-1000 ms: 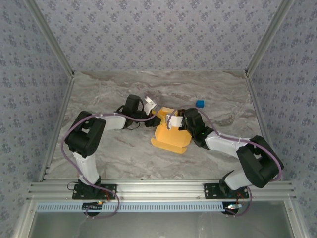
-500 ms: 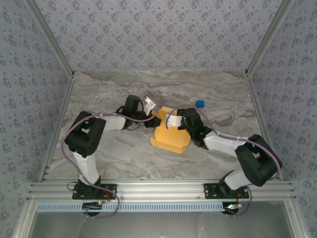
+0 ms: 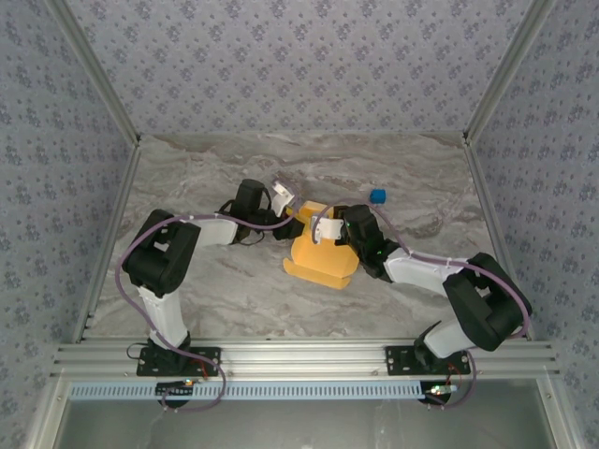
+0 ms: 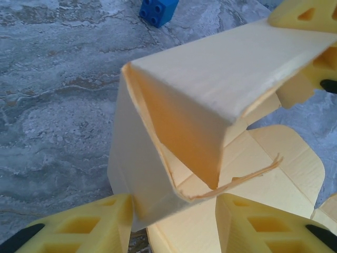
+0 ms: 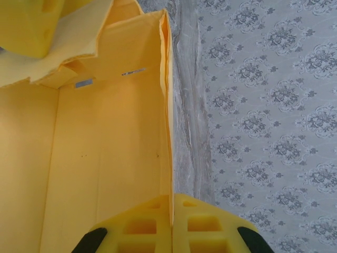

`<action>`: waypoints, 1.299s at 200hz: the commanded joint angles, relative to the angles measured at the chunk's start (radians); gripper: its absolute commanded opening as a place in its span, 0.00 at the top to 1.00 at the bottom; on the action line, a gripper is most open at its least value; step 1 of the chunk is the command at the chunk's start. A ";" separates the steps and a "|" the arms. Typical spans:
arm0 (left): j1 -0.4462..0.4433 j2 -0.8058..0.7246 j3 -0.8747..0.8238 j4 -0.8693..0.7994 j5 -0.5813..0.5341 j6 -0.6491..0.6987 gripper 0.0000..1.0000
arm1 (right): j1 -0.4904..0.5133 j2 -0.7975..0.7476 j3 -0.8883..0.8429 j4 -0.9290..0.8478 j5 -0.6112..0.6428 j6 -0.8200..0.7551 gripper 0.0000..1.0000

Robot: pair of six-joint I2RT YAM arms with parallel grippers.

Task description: Fold the paper box

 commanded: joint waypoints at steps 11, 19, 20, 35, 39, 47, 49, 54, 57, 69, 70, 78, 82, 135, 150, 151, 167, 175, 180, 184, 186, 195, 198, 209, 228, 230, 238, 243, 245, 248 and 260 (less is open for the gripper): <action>-0.008 0.012 0.015 0.080 -0.055 -0.036 0.54 | 0.013 0.008 0.004 0.015 -0.014 0.013 1.00; -0.008 0.010 0.011 0.089 -0.064 -0.042 0.54 | 0.014 0.008 0.004 0.015 -0.017 0.012 1.00; -0.009 0.010 0.011 0.090 -0.065 -0.042 0.54 | 0.014 0.008 0.003 0.014 -0.017 0.012 1.00; -0.010 0.009 0.007 0.106 -0.088 -0.053 0.54 | 0.014 0.003 0.001 0.011 -0.026 0.012 1.00; -0.011 0.006 0.006 0.111 -0.094 -0.055 0.54 | 0.014 0.003 0.001 0.010 -0.028 0.012 1.00; -0.012 0.006 0.003 0.118 -0.107 -0.061 0.54 | 0.014 0.003 0.001 0.007 -0.030 0.012 1.00; -0.012 0.006 0.002 0.120 -0.112 -0.062 0.54 | 0.014 0.002 0.002 0.007 -0.030 0.012 1.00; -0.013 0.003 0.000 0.122 -0.124 -0.065 0.54 | 0.015 0.002 0.002 0.005 -0.030 0.012 1.00; -0.013 0.002 -0.002 0.126 -0.128 -0.066 0.54 | 0.015 0.000 0.003 0.003 -0.030 0.011 1.00; -0.013 -0.001 -0.015 0.149 -0.151 -0.084 0.54 | 0.015 0.000 0.003 -0.005 -0.031 0.008 1.00; -0.013 -0.002 -0.015 0.152 -0.153 -0.085 0.54 | 0.015 -0.001 0.004 -0.005 -0.030 0.009 1.00; -0.013 -0.005 -0.024 0.170 -0.157 -0.093 0.53 | 0.013 0.000 0.006 -0.007 -0.028 0.009 1.00; -0.013 -0.006 -0.027 0.176 -0.158 -0.094 0.53 | 0.013 -0.001 0.006 -0.008 -0.027 0.008 1.00; -0.014 -0.010 -0.046 0.182 -0.136 -0.085 0.51 | 0.011 -0.007 0.007 -0.019 -0.024 0.011 1.00; -0.013 -0.008 -0.044 0.178 -0.102 -0.076 0.51 | 0.011 -0.006 0.012 -0.022 -0.021 0.018 1.00; -0.013 -0.009 -0.043 0.177 -0.100 -0.075 0.51 | 0.010 -0.006 0.012 -0.022 -0.021 0.018 1.00; -0.014 -0.007 -0.030 0.148 -0.040 -0.064 0.50 | 0.009 -0.004 0.014 -0.020 -0.007 0.024 1.00; -0.011 -0.005 -0.023 0.129 -0.010 -0.058 0.50 | 0.009 -0.003 0.019 -0.017 0.004 0.027 1.00; -0.011 -0.004 -0.015 0.110 0.001 -0.053 0.50 | 0.008 -0.004 0.019 -0.015 0.008 0.029 1.00; -0.011 -0.003 -0.008 0.092 0.006 -0.048 0.50 | 0.005 -0.004 0.020 -0.013 0.010 0.029 1.00; -0.010 -0.003 -0.005 0.084 0.007 -0.045 0.49 | 0.006 -0.005 0.020 -0.013 0.011 0.030 1.00; -0.007 -0.001 0.007 0.053 0.019 -0.029 0.49 | 0.003 -0.006 0.023 -0.008 0.014 0.029 1.00; -0.005 0.000 0.011 0.044 0.023 -0.025 0.49 | 0.003 -0.006 0.024 -0.007 0.015 0.028 1.00; -0.002 0.003 0.026 0.009 0.043 -0.011 0.49 | -0.001 -0.006 0.027 -0.003 0.016 0.025 1.00; 0.004 0.011 0.058 -0.062 0.075 0.021 0.48 | -0.010 0.004 0.041 -0.002 0.024 0.017 1.00; 0.005 0.012 0.060 -0.070 0.077 0.026 0.48 | -0.011 0.005 0.042 -0.002 0.024 0.016 1.00; 0.005 0.017 0.073 -0.098 0.083 0.042 0.47 | -0.014 0.010 0.045 -0.002 0.026 0.011 1.00; 0.006 0.023 0.080 -0.111 0.086 0.050 0.47 | -0.016 0.013 0.046 -0.003 0.025 0.008 1.00; 0.007 0.026 0.083 -0.116 0.087 0.053 0.47 | -0.017 0.015 0.048 -0.003 0.023 0.005 1.00; 0.007 0.029 0.087 -0.122 0.088 0.056 0.47 | -0.020 0.017 0.046 -0.001 0.022 0.002 1.00; 0.010 0.044 0.107 -0.144 0.097 0.063 0.47 | -0.023 0.031 0.040 0.014 0.018 -0.026 1.00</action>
